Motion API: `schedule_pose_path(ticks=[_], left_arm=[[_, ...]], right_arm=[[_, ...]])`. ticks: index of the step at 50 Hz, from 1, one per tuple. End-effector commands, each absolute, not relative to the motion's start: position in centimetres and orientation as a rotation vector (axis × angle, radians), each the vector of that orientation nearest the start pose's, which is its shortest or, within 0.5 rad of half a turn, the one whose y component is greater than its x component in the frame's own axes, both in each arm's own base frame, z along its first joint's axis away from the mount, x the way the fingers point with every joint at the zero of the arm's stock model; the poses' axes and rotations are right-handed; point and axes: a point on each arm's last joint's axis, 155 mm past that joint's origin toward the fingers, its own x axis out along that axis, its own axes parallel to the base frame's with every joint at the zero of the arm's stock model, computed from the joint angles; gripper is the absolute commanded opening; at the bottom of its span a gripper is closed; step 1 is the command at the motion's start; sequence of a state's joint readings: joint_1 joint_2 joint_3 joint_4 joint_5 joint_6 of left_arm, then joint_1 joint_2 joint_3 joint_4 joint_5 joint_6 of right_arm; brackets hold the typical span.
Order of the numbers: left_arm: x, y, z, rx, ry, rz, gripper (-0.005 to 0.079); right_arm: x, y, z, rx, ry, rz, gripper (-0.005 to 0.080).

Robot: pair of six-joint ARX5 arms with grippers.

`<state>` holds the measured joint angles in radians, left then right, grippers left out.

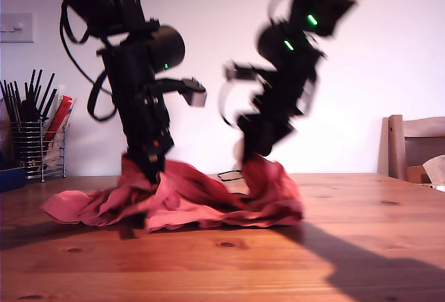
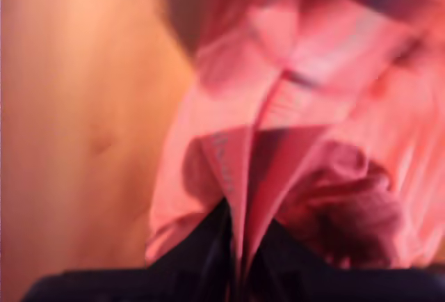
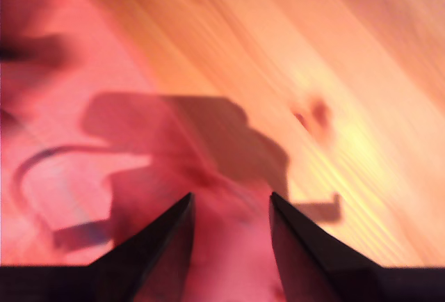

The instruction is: Fold the underwear in front of you. After folding it, place it to the left side.

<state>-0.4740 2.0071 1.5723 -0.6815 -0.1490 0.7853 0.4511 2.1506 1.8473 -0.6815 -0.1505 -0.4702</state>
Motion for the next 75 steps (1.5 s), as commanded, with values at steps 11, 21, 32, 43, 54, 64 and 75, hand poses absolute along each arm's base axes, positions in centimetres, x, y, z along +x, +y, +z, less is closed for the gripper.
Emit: schedule_pose_path(ticks=[11,21,32,43,54,64,75], left_arm=[[46.2,-17.0,10.7,1.068,0.935,-0.603,-0.0020],[46.2,-17.3,13.4,1.067,0.901,-0.604,-0.0020],[45.5,-18.4,15.8,1.057,0.884,-0.667,-0.0020],[44.7,-18.3,15.4,1.000,0.913,-0.734,-0.0020],[42.7,-19.1,14.6,0.947,0.955,-0.837,-0.0020],[41.2,-19.9,14.3,0.895,0.974,-0.924,-0.0021],[40.2,-19.8,14.1,0.862,0.999,-0.978,-0.0021]], right_arm=[[46.6,24.4,8.9,-0.595,0.966,0.794,0.0305],[44.3,28.1,9.3,-0.575,0.930,0.961,0.0306],[42.8,31.1,9.6,-0.620,0.878,1.047,0.0306],[42.0,31.2,9.4,-0.619,0.903,1.056,0.0308],[42.0,32.0,9.7,-0.592,0.890,1.054,0.0431],[41.0,34.1,10.2,-0.611,0.858,1.090,0.0442],[40.0,36.1,12.3,-0.627,0.819,1.125,0.0442]])
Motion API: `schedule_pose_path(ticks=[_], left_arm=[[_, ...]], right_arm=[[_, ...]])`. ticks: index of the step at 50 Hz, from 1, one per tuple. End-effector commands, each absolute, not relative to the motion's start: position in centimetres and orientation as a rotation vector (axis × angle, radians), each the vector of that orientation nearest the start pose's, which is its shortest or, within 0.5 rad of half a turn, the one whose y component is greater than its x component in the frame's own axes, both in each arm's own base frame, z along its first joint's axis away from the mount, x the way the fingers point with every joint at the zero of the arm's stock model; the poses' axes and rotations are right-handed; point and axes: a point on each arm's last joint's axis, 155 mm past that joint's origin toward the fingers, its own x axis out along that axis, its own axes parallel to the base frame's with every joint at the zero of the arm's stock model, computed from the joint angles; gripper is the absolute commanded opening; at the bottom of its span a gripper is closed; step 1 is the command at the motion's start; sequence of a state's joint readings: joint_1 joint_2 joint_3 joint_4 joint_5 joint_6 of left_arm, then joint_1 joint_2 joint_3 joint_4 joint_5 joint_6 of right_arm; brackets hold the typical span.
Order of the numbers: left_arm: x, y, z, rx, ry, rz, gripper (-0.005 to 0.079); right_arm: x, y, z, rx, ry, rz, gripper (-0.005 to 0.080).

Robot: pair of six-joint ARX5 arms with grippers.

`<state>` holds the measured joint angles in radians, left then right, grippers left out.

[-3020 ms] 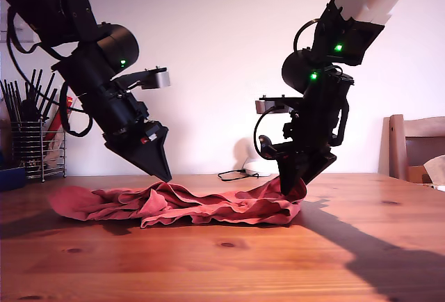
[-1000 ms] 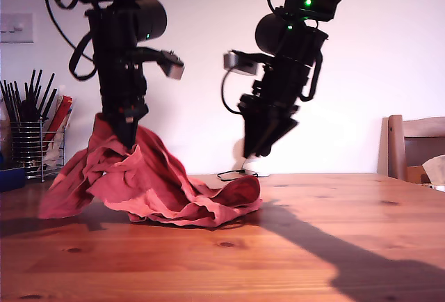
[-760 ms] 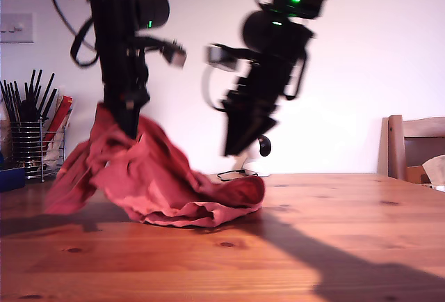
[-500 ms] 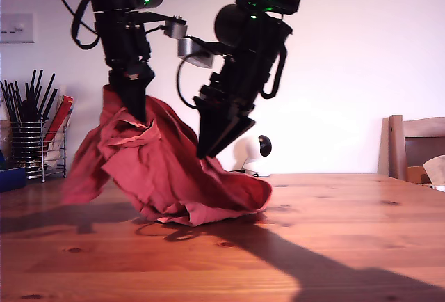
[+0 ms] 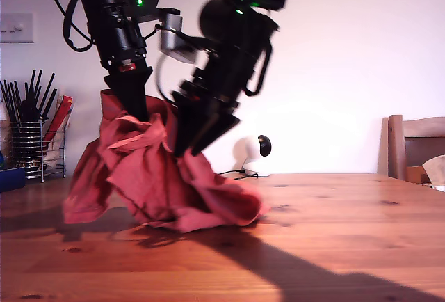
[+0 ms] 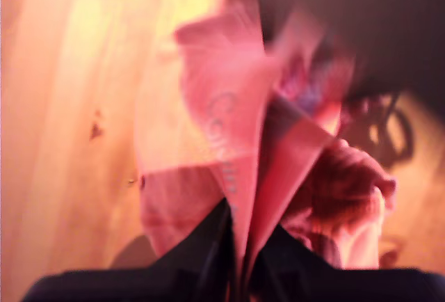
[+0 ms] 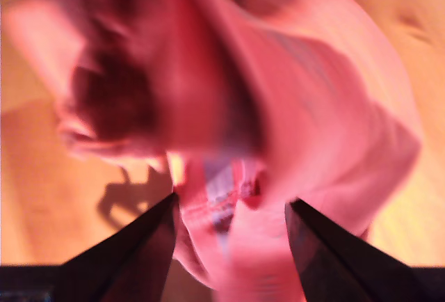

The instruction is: Fold the underwear in front of you. After folding it, place it to the left side.

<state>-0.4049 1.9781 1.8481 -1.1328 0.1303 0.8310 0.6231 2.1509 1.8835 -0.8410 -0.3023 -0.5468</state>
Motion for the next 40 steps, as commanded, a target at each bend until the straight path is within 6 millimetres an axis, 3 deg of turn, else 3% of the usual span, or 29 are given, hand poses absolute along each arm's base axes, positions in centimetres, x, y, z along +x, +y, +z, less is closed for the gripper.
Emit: schedule_pose_path(ticks=[1,21,29,40], left_arm=[[40.1,-19.7,14.1,0.856,1.003,-0.983,-0.0021],[40.6,-18.7,14.0,0.835,1.019,-0.955,-0.0022],[40.7,-18.5,14.0,0.828,1.025,-0.944,-0.0022],[41.0,-17.8,13.9,0.817,1.035,-0.921,-0.0021]], right_arm=[[40.0,36.2,12.6,-0.628,0.814,1.127,0.0442],[38.6,37.2,18.4,-0.590,0.754,1.166,0.0446],[38.3,36.1,17.9,-0.618,0.799,1.138,0.0446],[39.5,34.0,17.9,-0.649,0.818,1.066,0.0446]])
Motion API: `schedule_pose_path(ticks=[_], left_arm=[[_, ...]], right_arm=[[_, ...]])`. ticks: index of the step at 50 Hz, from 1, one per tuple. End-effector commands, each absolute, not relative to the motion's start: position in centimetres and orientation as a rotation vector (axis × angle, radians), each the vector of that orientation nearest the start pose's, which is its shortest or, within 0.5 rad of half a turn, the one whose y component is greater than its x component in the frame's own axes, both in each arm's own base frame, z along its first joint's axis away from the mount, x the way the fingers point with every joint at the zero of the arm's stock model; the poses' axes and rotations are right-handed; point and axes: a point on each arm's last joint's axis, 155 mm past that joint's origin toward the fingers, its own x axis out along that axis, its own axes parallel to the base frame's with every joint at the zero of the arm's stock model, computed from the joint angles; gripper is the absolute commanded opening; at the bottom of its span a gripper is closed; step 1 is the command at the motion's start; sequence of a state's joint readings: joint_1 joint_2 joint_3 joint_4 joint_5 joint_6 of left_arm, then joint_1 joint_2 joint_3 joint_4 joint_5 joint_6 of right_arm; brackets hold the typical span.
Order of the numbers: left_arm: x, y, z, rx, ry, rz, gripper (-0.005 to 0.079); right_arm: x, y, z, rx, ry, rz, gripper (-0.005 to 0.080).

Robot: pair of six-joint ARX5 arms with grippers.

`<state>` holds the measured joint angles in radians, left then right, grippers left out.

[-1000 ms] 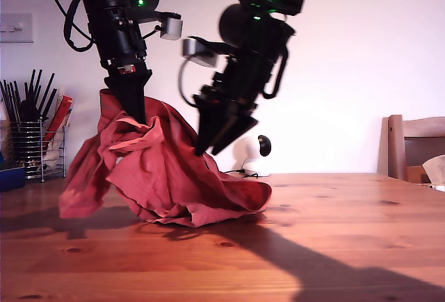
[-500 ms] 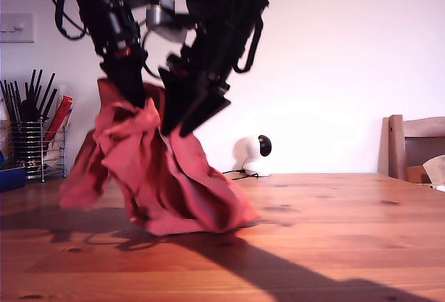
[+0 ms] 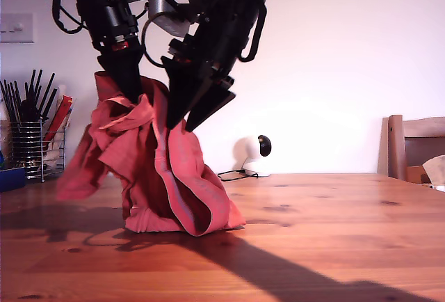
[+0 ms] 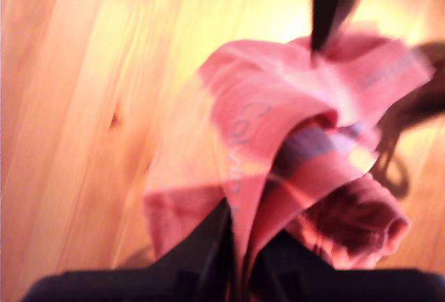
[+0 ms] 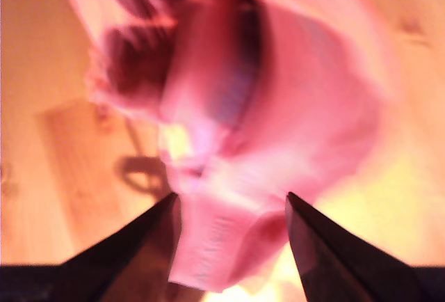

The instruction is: Fold the underwear in front of you. After folding it, place it to the left side.

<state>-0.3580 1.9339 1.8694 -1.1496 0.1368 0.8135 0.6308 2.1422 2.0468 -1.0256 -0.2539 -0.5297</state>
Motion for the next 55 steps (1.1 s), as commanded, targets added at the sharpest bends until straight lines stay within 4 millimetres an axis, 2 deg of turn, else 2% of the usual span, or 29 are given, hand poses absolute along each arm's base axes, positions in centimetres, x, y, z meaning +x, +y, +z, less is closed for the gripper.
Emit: schedule_pose_path(ticks=[1,13,27,36,55], left_arm=[[41.0,-17.8,13.9,0.814,1.034,-0.922,-0.0021],[41.7,-18.1,14.5,0.713,0.990,-0.958,-0.0021],[41.4,-19.3,15.1,0.598,0.967,-1.007,-0.0021],[41.0,-20.4,15.7,0.489,0.966,-1.028,-0.0021],[40.9,-20.5,16.1,0.397,0.978,-1.032,-0.0021]], right_arm=[[39.5,34.0,18.1,-0.642,0.816,1.067,0.0446],[40.1,34.9,19.9,-0.539,0.751,1.117,0.0446],[41.4,37.5,22.5,-0.481,0.598,1.140,0.0446],[41.0,38.4,22.9,-0.478,0.574,1.166,0.0446],[40.3,39.0,22.8,-0.469,0.580,1.185,0.0446]])
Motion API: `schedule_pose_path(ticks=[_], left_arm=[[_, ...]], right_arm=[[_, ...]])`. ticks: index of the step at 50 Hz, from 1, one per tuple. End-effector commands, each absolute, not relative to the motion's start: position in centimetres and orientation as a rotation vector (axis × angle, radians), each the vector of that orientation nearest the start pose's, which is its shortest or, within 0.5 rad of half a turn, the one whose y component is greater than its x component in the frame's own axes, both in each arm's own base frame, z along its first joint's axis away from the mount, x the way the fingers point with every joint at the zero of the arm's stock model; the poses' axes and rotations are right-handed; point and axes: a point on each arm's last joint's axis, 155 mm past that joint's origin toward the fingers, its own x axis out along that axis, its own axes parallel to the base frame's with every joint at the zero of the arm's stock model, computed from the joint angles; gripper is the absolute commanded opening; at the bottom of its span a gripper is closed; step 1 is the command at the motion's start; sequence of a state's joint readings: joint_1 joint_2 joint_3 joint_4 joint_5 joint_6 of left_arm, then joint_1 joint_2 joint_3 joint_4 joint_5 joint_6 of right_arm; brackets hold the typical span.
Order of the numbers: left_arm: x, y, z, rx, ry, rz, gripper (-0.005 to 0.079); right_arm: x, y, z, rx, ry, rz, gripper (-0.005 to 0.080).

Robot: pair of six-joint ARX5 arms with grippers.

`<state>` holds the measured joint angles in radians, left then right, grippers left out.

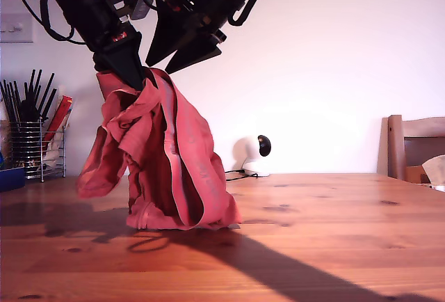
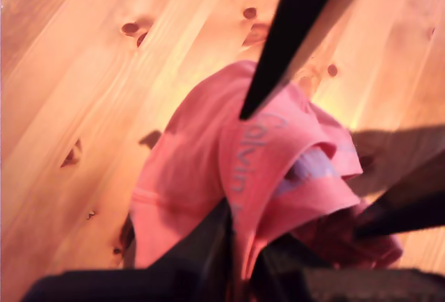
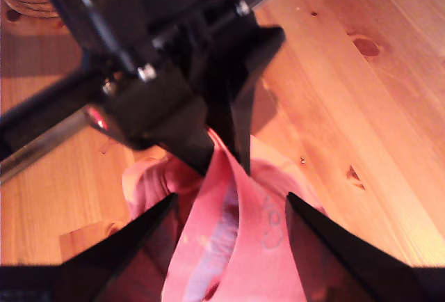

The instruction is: Fold the underwear in front of you. After folding it, place it to the left side.

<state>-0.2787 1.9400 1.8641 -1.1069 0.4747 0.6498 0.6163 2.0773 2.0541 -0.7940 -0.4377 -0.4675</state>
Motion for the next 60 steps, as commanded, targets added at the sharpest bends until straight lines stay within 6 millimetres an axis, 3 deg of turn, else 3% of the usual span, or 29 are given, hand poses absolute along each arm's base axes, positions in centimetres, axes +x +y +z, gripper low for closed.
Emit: schedule_pose_path(ticks=[1,16,36,60], left_arm=[[40.9,-20.6,16.2,0.395,0.977,-1.035,-0.0021],[40.2,-21.2,16.5,0.358,0.978,-1.075,-0.0021],[40.4,-21.4,17.3,0.367,0.946,-1.096,-0.0021],[41.0,-21.7,17.8,0.364,0.909,-1.096,-0.0021]], right_arm=[[40.3,39.0,22.8,-0.469,0.580,1.186,0.0446],[40.8,39.0,22.6,-0.488,0.574,1.159,0.0443],[40.8,39.0,20.5,-0.500,0.623,1.168,0.0440],[39.7,39.4,20.0,-0.516,0.647,1.196,0.0440]])
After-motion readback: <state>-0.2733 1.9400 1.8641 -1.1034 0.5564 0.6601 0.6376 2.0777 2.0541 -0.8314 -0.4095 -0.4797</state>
